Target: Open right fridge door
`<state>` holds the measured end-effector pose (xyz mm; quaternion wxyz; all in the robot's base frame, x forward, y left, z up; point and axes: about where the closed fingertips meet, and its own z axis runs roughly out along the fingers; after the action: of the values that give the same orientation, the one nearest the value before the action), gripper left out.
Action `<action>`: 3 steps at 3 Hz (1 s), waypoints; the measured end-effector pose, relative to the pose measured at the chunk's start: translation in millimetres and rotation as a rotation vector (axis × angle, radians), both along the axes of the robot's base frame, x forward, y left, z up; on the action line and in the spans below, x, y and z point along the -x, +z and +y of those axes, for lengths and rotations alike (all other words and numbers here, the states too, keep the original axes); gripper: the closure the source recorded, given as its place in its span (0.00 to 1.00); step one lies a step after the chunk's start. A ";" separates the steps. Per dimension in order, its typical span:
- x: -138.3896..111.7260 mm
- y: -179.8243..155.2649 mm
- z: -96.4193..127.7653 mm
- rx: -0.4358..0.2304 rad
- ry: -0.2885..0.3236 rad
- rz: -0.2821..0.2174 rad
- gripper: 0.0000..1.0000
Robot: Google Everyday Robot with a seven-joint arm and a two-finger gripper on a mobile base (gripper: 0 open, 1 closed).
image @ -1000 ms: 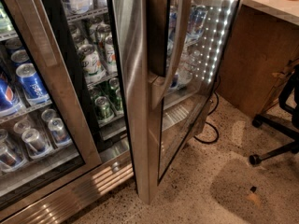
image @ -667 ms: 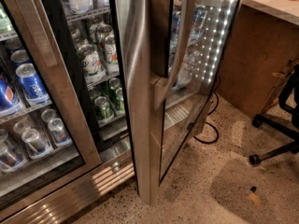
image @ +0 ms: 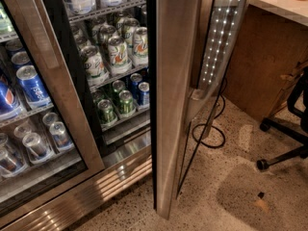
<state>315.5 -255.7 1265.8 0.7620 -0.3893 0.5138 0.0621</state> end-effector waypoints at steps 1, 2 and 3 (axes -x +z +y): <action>-0.2 2.3 2.0 0.002 0.001 -0.004 0.00; 2.1 34.9 -9.2 0.008 -0.080 -0.077 0.00; 19.8 84.5 -29.9 0.066 -0.213 -0.194 0.00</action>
Offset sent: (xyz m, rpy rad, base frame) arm -0.0076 -0.0420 0.0991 -0.0129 -0.2201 -0.2608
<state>295.8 -285.6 1350.3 0.7971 -0.3618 0.4777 -0.0740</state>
